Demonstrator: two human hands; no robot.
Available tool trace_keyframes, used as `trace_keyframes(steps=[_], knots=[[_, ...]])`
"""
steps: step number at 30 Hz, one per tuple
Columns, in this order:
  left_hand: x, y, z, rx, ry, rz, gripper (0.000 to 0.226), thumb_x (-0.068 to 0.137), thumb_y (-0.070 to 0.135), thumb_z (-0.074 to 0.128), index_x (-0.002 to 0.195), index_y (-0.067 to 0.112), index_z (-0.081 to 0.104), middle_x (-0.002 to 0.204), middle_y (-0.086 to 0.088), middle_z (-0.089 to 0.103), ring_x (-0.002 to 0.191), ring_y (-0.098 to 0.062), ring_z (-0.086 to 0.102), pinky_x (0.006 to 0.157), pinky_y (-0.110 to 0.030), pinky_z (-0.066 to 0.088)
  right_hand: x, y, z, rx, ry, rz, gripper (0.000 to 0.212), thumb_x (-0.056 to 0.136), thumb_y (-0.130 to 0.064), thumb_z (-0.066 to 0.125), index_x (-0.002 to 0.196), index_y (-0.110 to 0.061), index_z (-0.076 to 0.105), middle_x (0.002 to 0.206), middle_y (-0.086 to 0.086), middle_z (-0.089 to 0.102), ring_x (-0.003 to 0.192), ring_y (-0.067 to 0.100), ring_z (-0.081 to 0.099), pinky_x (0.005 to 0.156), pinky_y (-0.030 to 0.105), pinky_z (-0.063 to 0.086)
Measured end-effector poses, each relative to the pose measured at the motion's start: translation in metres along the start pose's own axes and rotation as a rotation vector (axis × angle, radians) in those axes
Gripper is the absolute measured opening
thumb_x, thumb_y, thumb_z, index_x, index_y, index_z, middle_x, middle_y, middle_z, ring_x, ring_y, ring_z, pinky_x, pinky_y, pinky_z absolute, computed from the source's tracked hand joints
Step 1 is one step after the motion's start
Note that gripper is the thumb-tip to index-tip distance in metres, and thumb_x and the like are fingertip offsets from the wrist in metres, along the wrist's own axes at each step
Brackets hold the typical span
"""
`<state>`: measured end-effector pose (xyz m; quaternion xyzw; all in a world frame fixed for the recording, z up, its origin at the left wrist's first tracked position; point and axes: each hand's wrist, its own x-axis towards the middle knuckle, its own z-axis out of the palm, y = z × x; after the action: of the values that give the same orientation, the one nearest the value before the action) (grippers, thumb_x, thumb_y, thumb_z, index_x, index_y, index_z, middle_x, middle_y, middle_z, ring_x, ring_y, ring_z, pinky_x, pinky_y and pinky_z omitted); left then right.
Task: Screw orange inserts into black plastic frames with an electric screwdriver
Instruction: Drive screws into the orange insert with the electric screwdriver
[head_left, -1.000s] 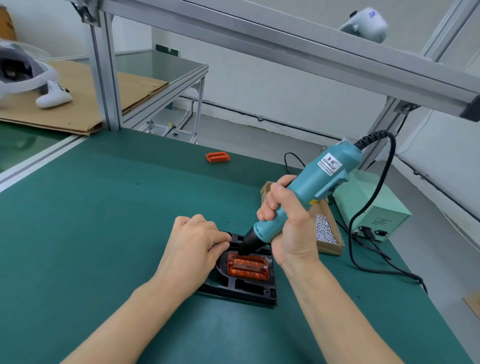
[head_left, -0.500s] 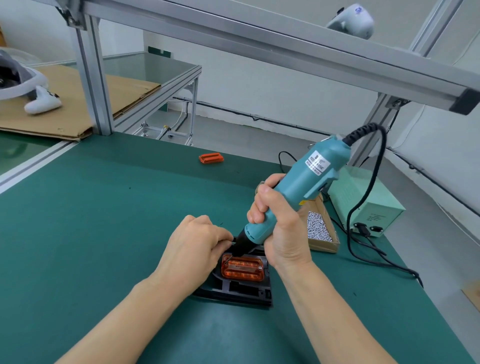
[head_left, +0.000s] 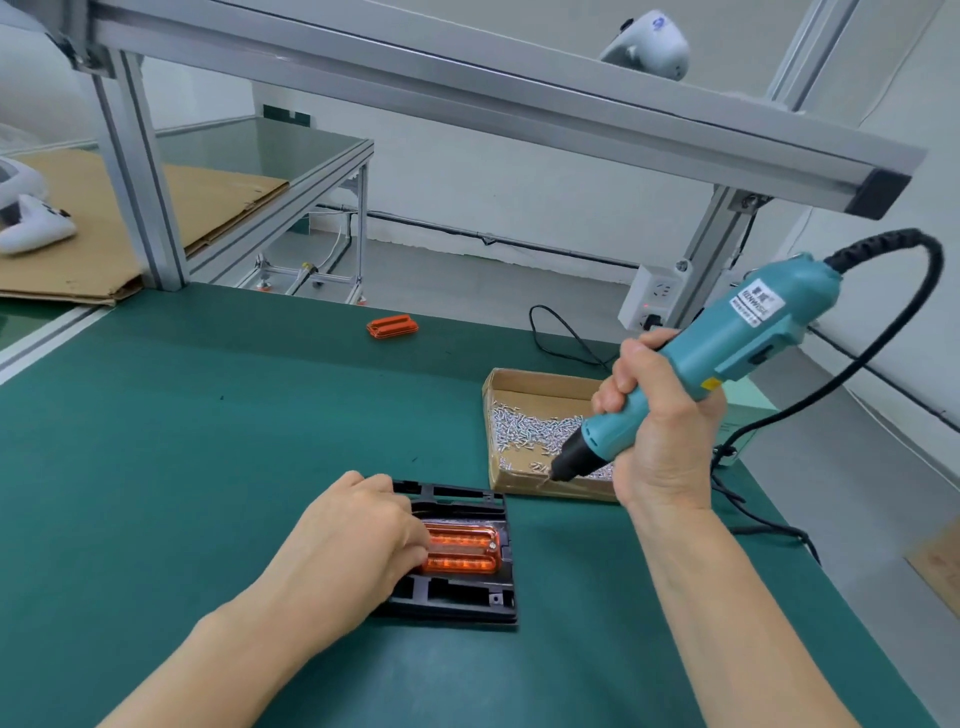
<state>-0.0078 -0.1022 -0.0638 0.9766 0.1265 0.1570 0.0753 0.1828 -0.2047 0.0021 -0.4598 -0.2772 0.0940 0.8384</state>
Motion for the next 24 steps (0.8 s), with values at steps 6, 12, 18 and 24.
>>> trace_keyframes(steps=[6, 12, 18, 24], knots=[[0.006, -0.007, 0.006, 0.081, -0.079, -0.061, 0.023, 0.095, 0.039, 0.042, 0.099, 0.033, 0.064, 0.099, 0.016, 0.065, 0.092, -0.005, 0.046, 0.084, -0.018, 0.029, 0.016, -0.018, -0.036, -0.347, 0.064, 0.081, 0.023, 0.077, -0.012, 0.069, 0.065, -0.023, 0.052, 0.050, -0.003, 0.046, 0.038, 0.013, 0.042, 0.041, 0.021, 0.038], [0.004, -0.010, 0.007, 0.103, -0.058, -0.027, 0.031, 0.094, 0.050, 0.040, 0.098, 0.033, 0.065, 0.092, 0.014, 0.062, 0.090, -0.006, 0.047, 0.082, -0.020, 0.027, 0.030, -0.028, -0.091, -0.800, 0.071, 0.458, 0.033, 0.082, -0.044, 0.072, 0.080, -0.018, 0.054, 0.054, -0.001, 0.053, 0.042, 0.011, 0.050, 0.043, 0.025, 0.046], [-0.003, -0.009, 0.001, 0.120, 0.052, 0.050, 0.026, 0.062, 0.040, 0.084, 0.050, 0.031, 0.063, 0.056, 0.019, 0.055, 0.053, -0.006, 0.051, 0.053, -0.022, 0.047, 0.016, -0.012, -0.131, -1.525, -0.034, 0.611, 0.052, 0.086, -0.065, 0.053, 0.090, -0.013, 0.054, 0.064, 0.005, 0.066, 0.049, 0.020, 0.062, 0.055, 0.026, 0.047], [-0.007, -0.005, -0.002, 0.048, 0.107, 0.065, 0.025, 0.072, 0.048, 0.060, 0.052, 0.034, 0.065, 0.064, 0.023, 0.058, 0.057, -0.002, 0.054, 0.056, -0.022, 0.048, 0.010, 0.010, -0.137, -1.925, -0.059, 0.584, 0.056, 0.086, -0.071, 0.046, 0.094, -0.015, 0.046, 0.076, 0.000, 0.054, 0.075, 0.023, 0.058, 0.054, 0.028, 0.038]])
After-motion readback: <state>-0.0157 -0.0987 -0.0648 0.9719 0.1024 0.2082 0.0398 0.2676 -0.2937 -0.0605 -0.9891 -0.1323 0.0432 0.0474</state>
